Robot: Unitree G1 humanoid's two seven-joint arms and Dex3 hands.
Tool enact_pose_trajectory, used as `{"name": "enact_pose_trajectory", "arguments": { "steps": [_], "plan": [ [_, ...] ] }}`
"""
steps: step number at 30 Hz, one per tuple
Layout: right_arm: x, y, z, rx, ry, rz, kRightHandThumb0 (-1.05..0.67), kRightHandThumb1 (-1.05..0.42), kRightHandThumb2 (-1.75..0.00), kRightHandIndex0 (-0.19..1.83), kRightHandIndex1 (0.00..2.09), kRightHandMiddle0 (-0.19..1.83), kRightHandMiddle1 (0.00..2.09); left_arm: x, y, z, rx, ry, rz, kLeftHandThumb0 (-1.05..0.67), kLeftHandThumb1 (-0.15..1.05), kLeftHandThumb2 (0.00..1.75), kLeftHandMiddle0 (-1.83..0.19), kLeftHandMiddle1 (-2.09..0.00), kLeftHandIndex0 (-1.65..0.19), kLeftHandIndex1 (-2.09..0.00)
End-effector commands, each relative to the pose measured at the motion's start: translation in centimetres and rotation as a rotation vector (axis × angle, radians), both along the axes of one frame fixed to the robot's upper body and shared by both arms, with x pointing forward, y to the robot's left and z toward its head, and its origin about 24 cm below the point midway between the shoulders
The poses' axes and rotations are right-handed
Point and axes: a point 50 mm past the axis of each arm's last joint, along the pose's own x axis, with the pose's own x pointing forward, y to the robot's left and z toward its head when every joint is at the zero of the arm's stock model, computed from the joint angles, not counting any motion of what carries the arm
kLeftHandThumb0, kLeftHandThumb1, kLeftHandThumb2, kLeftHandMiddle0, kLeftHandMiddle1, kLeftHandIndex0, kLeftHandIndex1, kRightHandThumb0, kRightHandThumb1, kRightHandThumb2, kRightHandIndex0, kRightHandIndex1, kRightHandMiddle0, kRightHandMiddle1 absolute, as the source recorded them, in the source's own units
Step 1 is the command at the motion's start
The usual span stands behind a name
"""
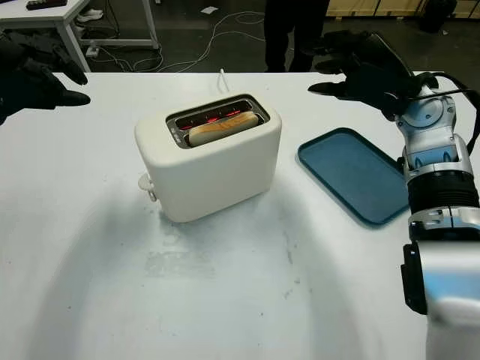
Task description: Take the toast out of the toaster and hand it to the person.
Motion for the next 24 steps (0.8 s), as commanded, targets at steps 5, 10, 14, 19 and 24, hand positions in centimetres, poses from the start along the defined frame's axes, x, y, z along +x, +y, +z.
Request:
{"name": "enact_pose_trajectory", "arguments": {
  "steps": [5,10,14,19,24],
  "plan": [
    [-0.4,-0.5,-0.3,-0.012,-0.002,-0.001,-0.32,-0.86,0.00,0.75,0.01,0.68,0.00,-0.2,-0.3,-0.6,-0.010,-0.024,-0.022,-1.05,0.70,0.03,-1.09,-1.00,-0.95,-1.04],
    [-0.3,-0.1,-0.8,-0.026,0.030,0.020,-0.32,-0.86,0.00,0.74,0.01,0.67,0.00,-0.2,-0.6,-1.0,-0.031,-0.013,-0.037,-1.05,0.69,0.02,-1.07,-1.01,-0.93,-1.05],
    [-0.4,0.1,-1.1,-0.022,0.023,0.043,-0.34,-0.85,0.00,0.77,0.02,0.69,0.01,-0.2,-0.5,-1.2,-0.021,0.011,-0.024,-1.05,0.67,0.01,-1.08,-1.01,-0.93,-1.06],
    [-0.5,-0.2,-1.0,-0.021,0.017,0.041,-0.36,-0.85,0.00,0.76,0.01,0.69,0.01,-0.2,-0.4,-1.2,-0.043,0.009,-0.026,-1.05,0.67,0.01,-1.07,-1.02,-0.93,-1.06],
    [-0.8,-0.4,-0.9,-0.023,-0.002,0.043,-0.41,-0.87,-0.01,0.77,0.01,0.69,0.01,-0.1,-0.5,-1.3,-0.049,0.017,-0.028,-1.05,0.67,0.01,-1.08,-1.02,-0.93,-1.07]
  ]
}}
